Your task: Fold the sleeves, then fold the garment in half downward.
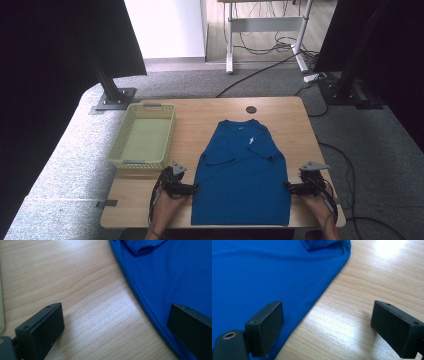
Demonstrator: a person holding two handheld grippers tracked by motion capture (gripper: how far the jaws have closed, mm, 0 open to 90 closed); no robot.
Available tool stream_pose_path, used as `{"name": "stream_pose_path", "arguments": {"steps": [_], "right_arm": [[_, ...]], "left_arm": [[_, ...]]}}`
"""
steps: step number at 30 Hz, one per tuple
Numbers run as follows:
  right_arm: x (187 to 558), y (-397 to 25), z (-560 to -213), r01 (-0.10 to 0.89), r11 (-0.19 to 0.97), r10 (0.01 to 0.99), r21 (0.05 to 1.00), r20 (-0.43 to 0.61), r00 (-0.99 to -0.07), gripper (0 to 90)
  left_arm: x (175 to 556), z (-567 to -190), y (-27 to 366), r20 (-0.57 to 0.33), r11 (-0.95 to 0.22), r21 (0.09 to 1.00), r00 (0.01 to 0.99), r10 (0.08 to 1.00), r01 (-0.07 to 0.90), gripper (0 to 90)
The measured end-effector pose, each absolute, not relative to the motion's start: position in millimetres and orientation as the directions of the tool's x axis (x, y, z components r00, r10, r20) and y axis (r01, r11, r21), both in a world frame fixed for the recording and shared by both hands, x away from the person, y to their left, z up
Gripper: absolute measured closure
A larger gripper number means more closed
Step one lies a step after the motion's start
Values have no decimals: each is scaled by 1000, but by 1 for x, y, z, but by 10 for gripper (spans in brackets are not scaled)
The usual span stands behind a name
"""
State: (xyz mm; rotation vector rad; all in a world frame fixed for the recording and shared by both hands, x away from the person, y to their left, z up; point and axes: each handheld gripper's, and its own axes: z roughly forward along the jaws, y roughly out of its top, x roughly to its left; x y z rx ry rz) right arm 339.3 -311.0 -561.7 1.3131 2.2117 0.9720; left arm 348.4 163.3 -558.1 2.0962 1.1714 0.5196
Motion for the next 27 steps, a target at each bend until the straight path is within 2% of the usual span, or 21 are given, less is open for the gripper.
{"name": "stream_pose_path", "arguments": {"steps": [20,27], "right_arm": [[337,-314,-564,596,312,876,740,19,-482,83],[338,-316,-562,600,300,875,742,36,-482,98]], "left_arm": [[348,-558,163,19,-371,719,518,855,587,8],[347,-550,160,20,-366,737,523,852,568,51]]}}
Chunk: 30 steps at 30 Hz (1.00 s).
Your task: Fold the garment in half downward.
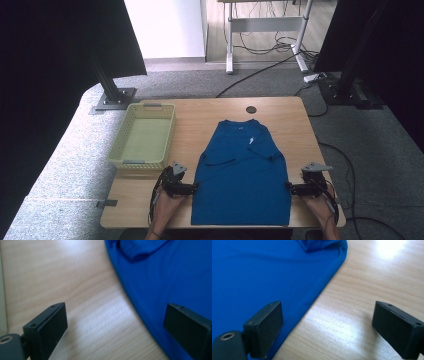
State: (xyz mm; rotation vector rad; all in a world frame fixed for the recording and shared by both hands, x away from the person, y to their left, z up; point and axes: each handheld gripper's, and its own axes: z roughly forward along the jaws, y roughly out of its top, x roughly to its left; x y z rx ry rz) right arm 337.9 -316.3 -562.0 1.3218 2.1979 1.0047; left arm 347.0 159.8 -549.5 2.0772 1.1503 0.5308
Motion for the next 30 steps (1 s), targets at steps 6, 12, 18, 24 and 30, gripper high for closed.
{"name": "stream_pose_path", "arguments": {"steps": [6,12,18,24,30], "right_arm": [[349,-308,-551,568,279,868,774,50,-495,105],[366,-293,-561,595,333,866,732,13,-500,111],[357,-294,-563,588,320,870,743,16,-493,113],[336,-298,-563,577,333,858,746,14,-513,136],[347,-300,-551,561,286,860,777,51,-508,170]], "left_arm": [[358,-543,149,30,-369,747,526,850,553,54],[367,-555,147,50,-379,726,505,862,574,65],[355,-557,154,20,-350,728,491,871,590,70],[338,-556,154,19,-365,724,512,859,585,77],[360,-545,142,19,-359,742,519,855,566,85]]}}
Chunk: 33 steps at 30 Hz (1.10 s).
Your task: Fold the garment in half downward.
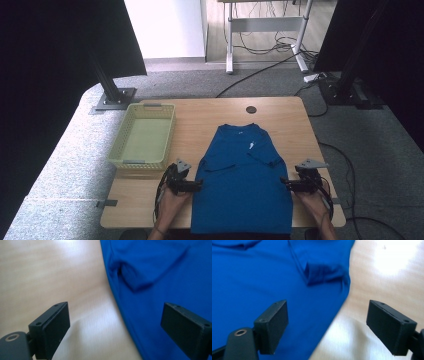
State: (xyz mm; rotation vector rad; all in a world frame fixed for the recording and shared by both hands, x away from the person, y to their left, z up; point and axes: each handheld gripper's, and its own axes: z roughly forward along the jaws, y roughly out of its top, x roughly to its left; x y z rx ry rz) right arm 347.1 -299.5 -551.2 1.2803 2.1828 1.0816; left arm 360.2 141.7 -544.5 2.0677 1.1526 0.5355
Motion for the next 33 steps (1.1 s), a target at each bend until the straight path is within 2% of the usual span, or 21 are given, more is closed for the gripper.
{"name": "stream_pose_path", "arguments": {"steps": [5,7,18,22,27,33], "right_arm": [[370,-293,-558,581,321,860,748,27,-509,161],[372,-291,-562,579,334,859,744,13,-512,153],[340,-293,-563,569,337,853,750,13,-522,158],[338,-295,-562,567,343,838,749,28,-545,185],[355,-296,-548,545,286,845,788,61,-532,182],[387,-290,-540,543,262,863,798,57,-501,172]], "left_arm": [[380,-556,136,43,-370,734,505,862,570,86],[379,-557,138,28,-354,736,497,867,577,83],[349,-557,146,21,-362,733,512,858,577,83],[353,-552,144,39,-385,728,526,850,568,87],[376,-539,135,16,-352,757,523,852,550,87],[399,-545,126,10,-333,758,501,866,561,87]]}}
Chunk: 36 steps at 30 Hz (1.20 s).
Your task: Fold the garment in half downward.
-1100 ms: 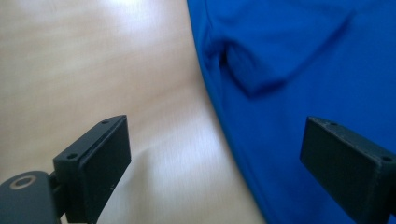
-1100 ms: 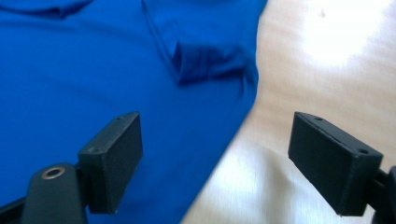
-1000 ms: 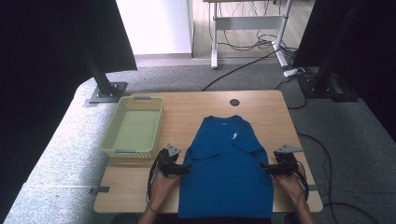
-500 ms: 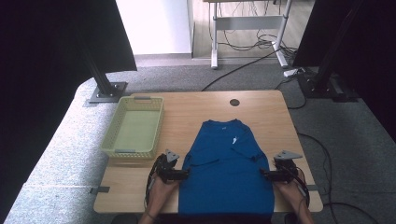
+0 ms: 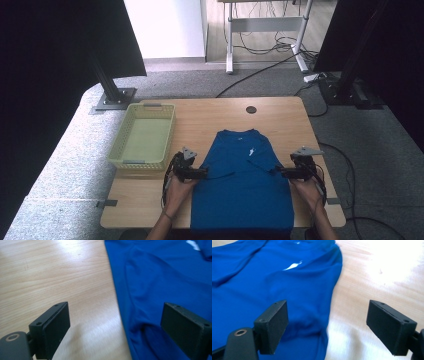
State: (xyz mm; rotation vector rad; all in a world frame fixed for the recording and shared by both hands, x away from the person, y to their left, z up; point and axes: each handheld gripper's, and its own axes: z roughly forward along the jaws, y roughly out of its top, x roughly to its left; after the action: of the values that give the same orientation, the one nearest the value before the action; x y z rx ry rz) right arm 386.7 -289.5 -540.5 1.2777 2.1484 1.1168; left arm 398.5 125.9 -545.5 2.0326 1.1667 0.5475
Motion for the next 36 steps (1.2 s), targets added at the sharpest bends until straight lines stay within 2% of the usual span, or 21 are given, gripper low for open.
{"name": "stream_pose_path", "arguments": {"steps": [7,16,17,18,22,28,36], "right_arm": [[404,-280,-557,587,325,865,741,18,-502,171],[378,-283,-562,566,339,846,752,19,-533,160],[367,-283,-562,564,348,837,749,23,-547,164],[365,-283,-561,565,352,834,746,24,-552,171],[369,-283,-553,545,323,842,774,29,-539,171],[404,-272,-555,570,329,846,753,33,-532,165],[391,-273,-562,567,337,847,751,21,-531,167]], "left_arm": [[401,-556,126,21,-346,736,491,871,582,89],[375,-556,133,16,-365,725,516,857,585,86],[371,-554,133,19,-383,715,531,847,585,94],[372,-549,130,40,-400,717,539,841,571,94],[385,-541,121,23,-380,733,538,843,564,93],[416,-551,108,23,-372,720,516,856,585,93],[397,-555,120,16,-373,721,524,852,585,92]]}}
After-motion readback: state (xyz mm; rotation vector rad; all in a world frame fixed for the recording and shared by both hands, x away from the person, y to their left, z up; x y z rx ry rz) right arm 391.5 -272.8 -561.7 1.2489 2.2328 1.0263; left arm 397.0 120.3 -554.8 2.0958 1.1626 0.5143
